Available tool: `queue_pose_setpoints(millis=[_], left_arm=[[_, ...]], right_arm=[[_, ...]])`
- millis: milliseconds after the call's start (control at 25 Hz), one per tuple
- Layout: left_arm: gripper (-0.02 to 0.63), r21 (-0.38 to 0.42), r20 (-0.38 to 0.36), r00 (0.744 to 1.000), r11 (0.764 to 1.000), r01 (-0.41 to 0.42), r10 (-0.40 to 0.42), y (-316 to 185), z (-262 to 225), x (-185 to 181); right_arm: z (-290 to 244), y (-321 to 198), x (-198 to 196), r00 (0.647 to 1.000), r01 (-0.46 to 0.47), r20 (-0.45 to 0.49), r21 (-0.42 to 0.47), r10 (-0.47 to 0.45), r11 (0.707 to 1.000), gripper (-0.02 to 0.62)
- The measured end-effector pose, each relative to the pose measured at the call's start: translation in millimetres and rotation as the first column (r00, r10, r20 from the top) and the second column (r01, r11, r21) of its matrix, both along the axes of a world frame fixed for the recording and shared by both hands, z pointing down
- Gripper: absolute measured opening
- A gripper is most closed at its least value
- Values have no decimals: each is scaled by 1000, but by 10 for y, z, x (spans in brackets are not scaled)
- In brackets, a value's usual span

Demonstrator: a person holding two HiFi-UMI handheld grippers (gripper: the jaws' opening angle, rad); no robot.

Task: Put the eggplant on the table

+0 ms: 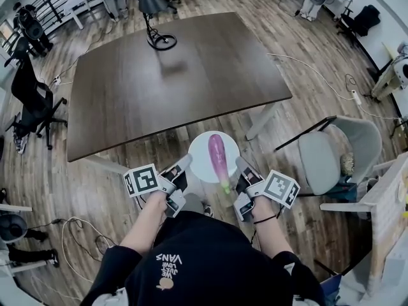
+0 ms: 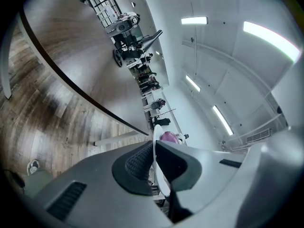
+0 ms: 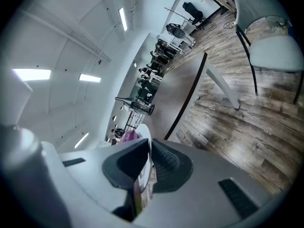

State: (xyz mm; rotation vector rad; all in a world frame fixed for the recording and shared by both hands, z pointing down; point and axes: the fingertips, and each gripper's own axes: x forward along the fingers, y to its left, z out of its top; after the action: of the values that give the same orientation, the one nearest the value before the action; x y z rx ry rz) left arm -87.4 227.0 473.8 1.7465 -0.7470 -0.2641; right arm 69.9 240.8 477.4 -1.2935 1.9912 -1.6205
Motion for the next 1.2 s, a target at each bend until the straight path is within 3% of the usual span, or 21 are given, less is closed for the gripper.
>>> queue_pose_setpoints(millis=[200, 520, 720, 1200], left_arm=[[25, -5, -19, 1000, 1000, -7, 7, -112, 40, 51], [25, 20, 31, 999, 999, -32, 31, -537, 100, 44], [25, 13, 5, 999, 999, -33, 33, -765, 155, 67], [25, 0, 2, 997, 997, -77, 77, -1895, 66, -140]], right_arm=[[38, -104, 15, 1000, -2, 11, -4, 2, 1000, 32], [64, -495, 48, 1000, -19, -6, 13, 19, 1000, 32], [143, -719, 48, 1000, -27, -5, 11, 27, 1000, 32], [39, -1784, -162, 997, -73, -21, 9, 74, 997, 32]])
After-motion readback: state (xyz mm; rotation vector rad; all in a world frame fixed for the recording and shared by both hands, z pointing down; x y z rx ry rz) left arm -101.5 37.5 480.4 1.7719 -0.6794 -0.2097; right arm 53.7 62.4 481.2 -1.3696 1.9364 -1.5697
